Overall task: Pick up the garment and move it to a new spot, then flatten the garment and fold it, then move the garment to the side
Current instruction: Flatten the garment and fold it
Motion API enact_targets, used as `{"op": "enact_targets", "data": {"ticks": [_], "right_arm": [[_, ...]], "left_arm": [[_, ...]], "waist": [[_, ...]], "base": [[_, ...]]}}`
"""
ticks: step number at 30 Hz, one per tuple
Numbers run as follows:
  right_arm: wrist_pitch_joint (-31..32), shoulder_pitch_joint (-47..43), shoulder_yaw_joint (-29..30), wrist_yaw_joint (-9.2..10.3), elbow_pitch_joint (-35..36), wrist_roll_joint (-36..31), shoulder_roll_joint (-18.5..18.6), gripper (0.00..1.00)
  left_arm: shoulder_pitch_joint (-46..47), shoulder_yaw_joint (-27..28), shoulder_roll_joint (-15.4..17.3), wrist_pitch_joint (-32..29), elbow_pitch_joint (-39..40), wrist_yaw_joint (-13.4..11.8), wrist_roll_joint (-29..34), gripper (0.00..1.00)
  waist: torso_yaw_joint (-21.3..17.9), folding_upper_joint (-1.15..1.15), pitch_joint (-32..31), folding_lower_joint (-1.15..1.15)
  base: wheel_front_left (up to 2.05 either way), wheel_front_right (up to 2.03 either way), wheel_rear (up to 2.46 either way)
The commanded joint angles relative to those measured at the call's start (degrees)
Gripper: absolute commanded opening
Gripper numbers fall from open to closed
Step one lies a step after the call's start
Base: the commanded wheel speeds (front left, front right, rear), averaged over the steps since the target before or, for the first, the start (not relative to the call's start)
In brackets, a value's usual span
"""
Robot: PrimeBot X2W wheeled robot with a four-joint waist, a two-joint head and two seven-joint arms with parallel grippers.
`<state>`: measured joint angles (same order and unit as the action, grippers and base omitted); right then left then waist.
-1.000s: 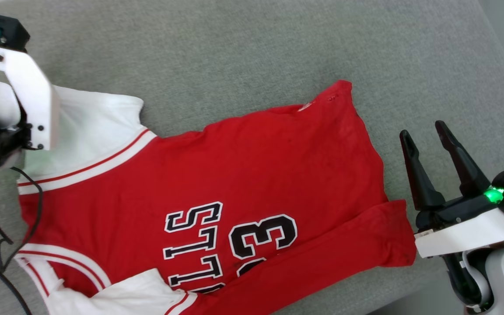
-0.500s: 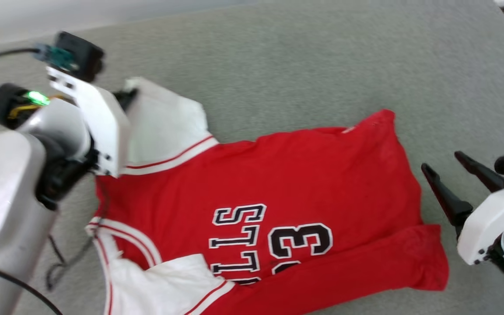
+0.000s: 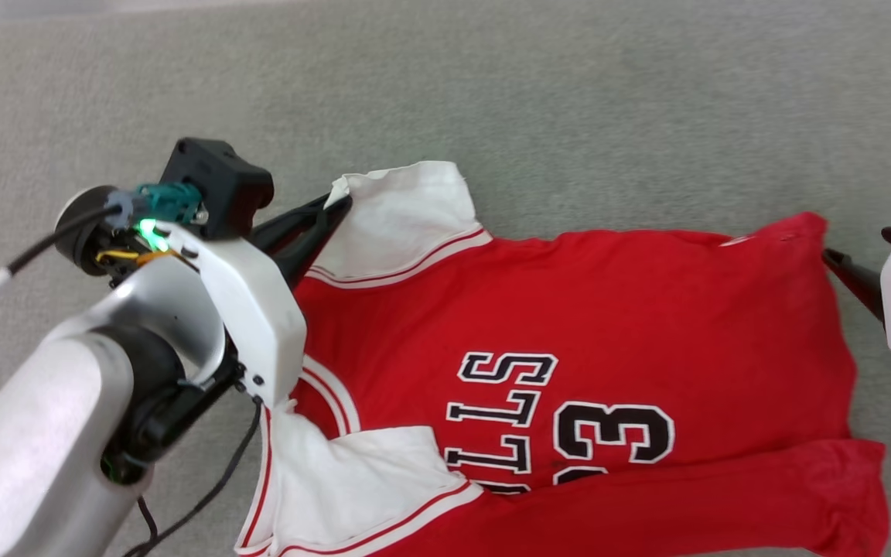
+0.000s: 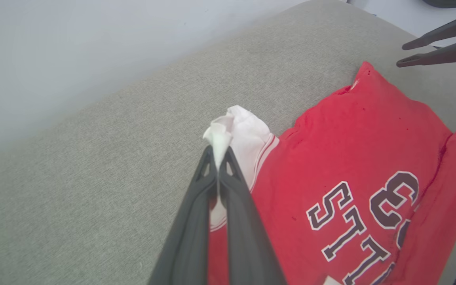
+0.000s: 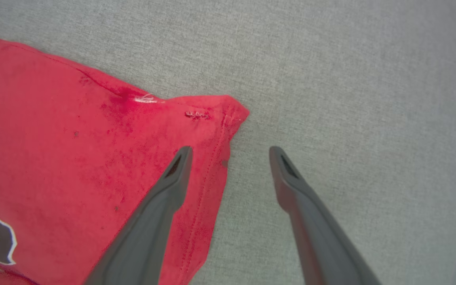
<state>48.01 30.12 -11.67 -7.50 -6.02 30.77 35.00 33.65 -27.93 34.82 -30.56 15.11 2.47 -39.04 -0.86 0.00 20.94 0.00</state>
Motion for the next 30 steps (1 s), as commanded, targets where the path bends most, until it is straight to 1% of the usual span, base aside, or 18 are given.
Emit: {"op": "enact_targets", "data": {"ticks": [1,5,10,16,17,18,19,20,21,25,30], "right_arm": [[0.54,1.73,-0.42,0.03,-1.09,-0.32,0.16,1.0],[1.79,4.56,-1.77,0.02,-5.21,-1.51,-0.39,1.0],[1.53,5.77,-3.76,0.02,-9.65,-2.6,-0.36,1.0],[0.51,3.14,-7.59,0.02,-14.2,-1.83,-0.69,1.0],[0.34,2.71,-8.1,0.01,-14.73,-1.48,-0.75,0.88],[0.34,2.71,-8.1,0.01,-14.73,-1.48,-0.75,0.88],[0.07,2.5,-8.52,0.01,-15.11,-1.24,-0.79,0.43],[-0.49,2.58,-8.76,0.01,-15.38,-1.0,-0.75,0.1],[-1.15,2.85,-8.81,0.01,-15.52,-0.87,-0.64,0.0],[-4.06,4.15,-7.88,0.02,-15.58,-0.07,0.05,0.0],[-7.03,3.29,-6.34,0.02,-14.09,1.25,0.47,0.0]], "left_arm": [[-0.98,0.0,-0.02,0.47,1.51,-0.5,0.4,0.0],[-2.22,-0.48,-0.38,1.12,5.35,-1.42,1.15,0.0],[-2.57,-1.76,-1.23,1.52,7.97,-1.54,2.01,0.0],[-3.53,-2.56,-2.08,2.54,8.06,-1.78,2.23,0.0],[-3.76,-2.57,-2.15,2.73,7.96,-1.83,2.06,0.0],[-3.76,-2.57,-2.15,2.73,7.96,-1.83,2.06,0.0],[-3.93,-2.49,-2.03,3.02,7.69,-1.95,2.08,0.0],[-4.1,-2.35,-1.85,3.16,7.41,-2.04,2.26,0.0],[-4.24,-2.26,-1.64,3.41,6.99,-2.01,2.46,0.0],[-5.4,-1.43,-1.39,4.77,5.3,-2.55,2.08,0.0],[-8.19,0.0,-0.5,6.36,3.41,-3.41,0.88,0.0]], "waist": [[1.62,0.0,1.6,0.0],[3.53,0.0,3.17,0.0],[5.73,0.0,4.43,0.0],[7.17,0.0,4.89,0.0],[7.27,0.0,4.89,0.0],[7.27,0.0,4.89,0.0],[7.31,0.0,4.85,0.0],[7.31,0.0,4.74,0.0],[7.23,0.0,4.46,0.0],[6.46,0.0,2.17,0.0],[5.11,0.0,-2.22,0.0]], "base": [[0.0,0.0,0.0],[0.0,0.0,0.0],[0.0,0.0,0.0],[0.0,0.0,0.0],[0.0,0.0,0.0],[0.0,0.0,0.0],[0.0,0.0,0.0],[0.0,0.0,0.0],[0.0,0.0,0.0],[0.0,0.0,0.0],[0.0,0.0,0.0]]}}
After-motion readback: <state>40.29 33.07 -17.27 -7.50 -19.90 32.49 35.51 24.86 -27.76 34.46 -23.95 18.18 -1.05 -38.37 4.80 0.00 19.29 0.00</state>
